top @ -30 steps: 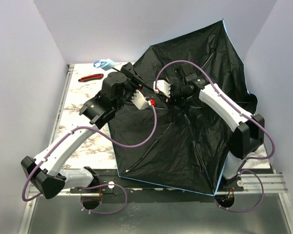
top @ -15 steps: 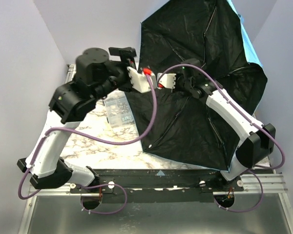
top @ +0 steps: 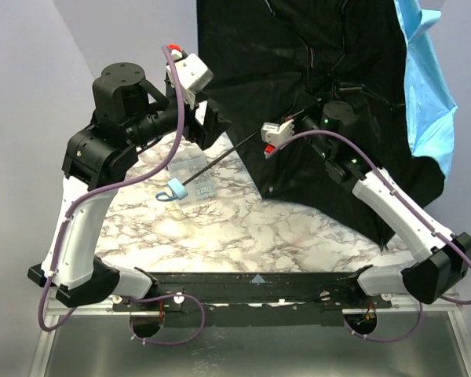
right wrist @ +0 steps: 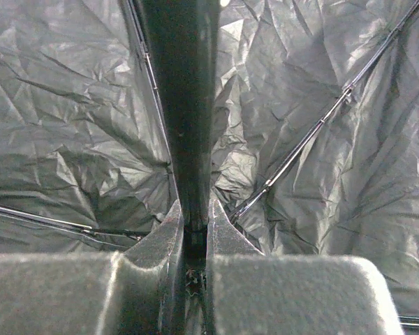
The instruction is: Open the umbrella
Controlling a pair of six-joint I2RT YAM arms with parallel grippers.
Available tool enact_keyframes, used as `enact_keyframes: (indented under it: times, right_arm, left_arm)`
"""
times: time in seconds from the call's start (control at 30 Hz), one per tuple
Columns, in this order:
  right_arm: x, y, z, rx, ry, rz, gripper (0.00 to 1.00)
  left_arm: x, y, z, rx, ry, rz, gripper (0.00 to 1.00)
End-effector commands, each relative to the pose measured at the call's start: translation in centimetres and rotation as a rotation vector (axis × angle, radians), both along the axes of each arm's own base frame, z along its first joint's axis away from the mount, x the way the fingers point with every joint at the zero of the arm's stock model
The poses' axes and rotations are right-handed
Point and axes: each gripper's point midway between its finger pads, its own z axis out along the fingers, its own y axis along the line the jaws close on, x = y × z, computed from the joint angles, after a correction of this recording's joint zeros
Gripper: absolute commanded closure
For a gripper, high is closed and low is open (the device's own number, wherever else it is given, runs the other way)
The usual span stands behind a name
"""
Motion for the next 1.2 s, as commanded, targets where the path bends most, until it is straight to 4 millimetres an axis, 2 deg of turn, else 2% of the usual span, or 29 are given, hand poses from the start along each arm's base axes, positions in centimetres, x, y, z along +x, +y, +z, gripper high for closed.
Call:
enact_keyframes:
  times: [0.0, 0.07, 0.13, 0.2, 0.3, 0.4, 0.5, 0.67, 0.87, 1.07, 1.17]
  right_arm:
    - [-0.9, 2.0, 10.4, 0.093, -0.424, 0.111, 1.00]
    - [-1.0, 2.5, 12.3, 0.183, -0.503, 0.140, 1.00]
    - [-1.1, 3.1, 12.6, 0.194, -0.545, 0.183, 1.00]
    - [-1.6, 3.6, 12.3, 0.164, -0.563, 0.248, 1.00]
    - [-2.0, 3.8, 11.3, 0.106, -0.571, 0.307, 1.00]
    - [-2.2, 4.1, 10.3, 0.051, -0.558, 0.336, 1.00]
    - [-2.4, 4.4, 10.0, 0.026, -0.569, 0.348, 1.00]
    - [-2.7, 4.5, 9.7, 0.009, -0.585, 0.358, 1.00]
    - [-2.6, 3.8, 9.9, 0.004, -0.600, 0.319, 1.00]
    - [-2.5, 3.0, 9.9, -0.005, -0.602, 0.272, 1.00]
    - [-2.4, 2.8, 9.6, -0.011, -0.597, 0.260, 1.00]
  left_arm:
    - [-1.7, -0.2, 0.9, -0.218, 0.110, -0.038, 0.21]
    - [-1.8, 0.5, 1.6, -0.265, 0.039, -0.013, 0.20]
    - [-1.9, 1.2, 1.8, -0.291, -0.008, 0.014, 0.20]
    - [-1.7, 1.5, 1.0, -0.269, 0.011, 0.034, 0.20]
    - [-1.4, 1.6, -2.0, -0.207, 0.131, 0.062, 0.20]
    - [-2.0, 1.5, -5.0, -0.140, 0.221, 0.042, 0.20]
    - [-2.4, 1.8, -8.3, -0.081, 0.320, 0.050, 0.20]
    - [-3.8, 1.0, -12.8, -0.029, 0.487, -0.007, 0.20]
    - [-5.8, 0.0, -16.4, -0.012, 0.690, -0.080, 0.24]
    - [-7.7, -0.2, -20.6, 0.047, 0.859, -0.132, 0.34]
    - [-8.7, 0.1, -22.0, 0.096, 0.897, -0.165, 0.40]
